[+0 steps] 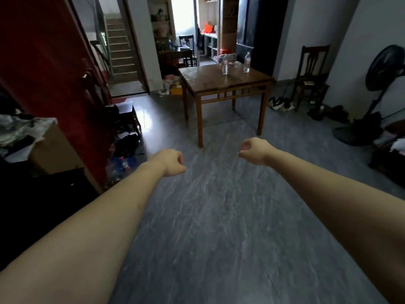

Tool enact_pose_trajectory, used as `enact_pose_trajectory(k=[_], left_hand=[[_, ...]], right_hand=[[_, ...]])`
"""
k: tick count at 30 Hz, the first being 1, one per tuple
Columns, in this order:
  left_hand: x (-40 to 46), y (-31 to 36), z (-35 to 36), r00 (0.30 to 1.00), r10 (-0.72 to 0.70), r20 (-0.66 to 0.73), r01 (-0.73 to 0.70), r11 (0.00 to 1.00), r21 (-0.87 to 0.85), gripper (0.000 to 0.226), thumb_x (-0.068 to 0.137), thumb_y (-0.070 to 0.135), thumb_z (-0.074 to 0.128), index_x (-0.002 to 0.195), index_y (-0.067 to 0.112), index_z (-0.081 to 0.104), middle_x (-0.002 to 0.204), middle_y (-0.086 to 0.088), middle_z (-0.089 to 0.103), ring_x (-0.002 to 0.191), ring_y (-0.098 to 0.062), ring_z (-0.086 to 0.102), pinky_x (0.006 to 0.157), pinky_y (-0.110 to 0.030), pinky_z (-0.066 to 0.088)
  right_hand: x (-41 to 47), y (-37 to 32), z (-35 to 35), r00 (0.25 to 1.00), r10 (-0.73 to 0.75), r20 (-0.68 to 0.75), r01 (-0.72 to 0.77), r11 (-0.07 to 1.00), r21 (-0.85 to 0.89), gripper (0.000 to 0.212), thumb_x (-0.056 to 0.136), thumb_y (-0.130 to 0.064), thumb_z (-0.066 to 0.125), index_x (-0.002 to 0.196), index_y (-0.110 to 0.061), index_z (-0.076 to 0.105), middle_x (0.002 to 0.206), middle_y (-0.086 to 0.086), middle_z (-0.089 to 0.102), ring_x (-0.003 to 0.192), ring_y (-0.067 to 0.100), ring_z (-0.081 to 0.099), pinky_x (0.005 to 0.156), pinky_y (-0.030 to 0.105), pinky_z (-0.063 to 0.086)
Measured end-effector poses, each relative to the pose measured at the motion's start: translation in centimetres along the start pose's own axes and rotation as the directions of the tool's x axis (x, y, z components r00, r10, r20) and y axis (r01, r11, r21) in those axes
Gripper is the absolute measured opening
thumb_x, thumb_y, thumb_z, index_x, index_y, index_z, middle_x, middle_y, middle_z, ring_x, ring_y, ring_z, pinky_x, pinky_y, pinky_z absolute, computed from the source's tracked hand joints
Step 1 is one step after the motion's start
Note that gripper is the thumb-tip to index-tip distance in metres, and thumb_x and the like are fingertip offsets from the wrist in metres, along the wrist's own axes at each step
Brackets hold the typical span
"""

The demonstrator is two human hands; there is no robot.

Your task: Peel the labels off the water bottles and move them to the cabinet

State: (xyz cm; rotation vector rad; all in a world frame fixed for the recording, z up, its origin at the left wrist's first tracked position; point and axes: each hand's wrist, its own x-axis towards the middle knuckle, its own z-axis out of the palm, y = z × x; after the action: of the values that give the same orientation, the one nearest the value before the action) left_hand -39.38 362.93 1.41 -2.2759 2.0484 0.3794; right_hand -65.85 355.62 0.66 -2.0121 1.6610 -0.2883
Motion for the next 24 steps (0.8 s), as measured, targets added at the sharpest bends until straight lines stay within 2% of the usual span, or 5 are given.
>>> enact_pose_trajectory(k=[6,11,14,19,24], left_hand=[[9.0,4.1,-0.8,0.996,0.088,0.012,-0.088,0.996,-0.006,0.027,0.092,0.04,0.063,0.117,0.029,0.067,0.126,0.0,0.063,0.118,-0.023,0.059,0.102,-0.043,0.051],[17.6,4.7,-3.6,0.991,0.133,0.006,-0.133,0.991,-0.012,0.025,0.092,0.04,0.064,0.114,0.029,0.067,0.124,-0.001,0.065,0.117,-0.025,0.06,0.104,-0.044,0.051],[23.4,4.1,-6.6,0.991,0.131,-0.024,-0.131,0.991,-0.014,0.025,0.093,0.039,0.063,0.114,0.027,0.067,0.123,-0.001,0.066,0.115,-0.025,0.061,0.102,-0.044,0.052],[32.3,4.0,-9.7,0.988,0.152,-0.01,-0.152,0.988,0.007,0.025,0.094,0.039,0.064,0.116,0.026,0.067,0.123,-0.002,0.066,0.116,-0.025,0.061,0.102,-0.044,0.052],[39.4,5.6,-11.1,0.979,0.201,0.029,-0.201,0.979,0.011,0.022,0.095,0.039,0.065,0.113,0.027,0.065,0.122,-0.002,0.066,0.115,-0.025,0.062,0.103,-0.045,0.051]], right_hand=[[6.6,1.8,-0.9,0.999,0.035,-0.012,-0.033,0.993,0.115,0.023,0.094,-0.029,0.061,0.107,-0.012,0.069,0.082,-0.001,0.061,0.099,0.028,0.065,0.083,0.039,0.054],[14.5,1.2,-2.1,0.999,0.048,-0.007,-0.046,0.988,0.148,0.023,0.095,-0.03,0.062,0.108,-0.012,0.067,0.105,0.01,0.068,0.103,0.029,0.066,0.088,0.043,0.058],[20.1,0.2,-4.0,0.998,0.061,-0.031,-0.055,0.986,0.156,0.018,0.095,-0.029,0.061,0.106,-0.015,0.065,0.108,0.011,0.068,0.101,0.029,0.067,0.081,0.039,0.058],[28.1,-0.7,-7.2,0.997,0.037,-0.062,-0.033,0.998,0.058,0.032,0.096,-0.03,0.06,0.123,-0.012,0.063,0.123,0.01,0.065,0.113,0.029,0.061,0.083,0.034,0.047],[34.6,-0.3,-9.9,0.993,0.065,-0.096,-0.059,0.996,0.062,0.038,0.097,-0.03,0.059,0.13,-0.011,0.062,0.129,0.011,0.063,0.119,0.03,0.059,0.092,0.034,0.047]])
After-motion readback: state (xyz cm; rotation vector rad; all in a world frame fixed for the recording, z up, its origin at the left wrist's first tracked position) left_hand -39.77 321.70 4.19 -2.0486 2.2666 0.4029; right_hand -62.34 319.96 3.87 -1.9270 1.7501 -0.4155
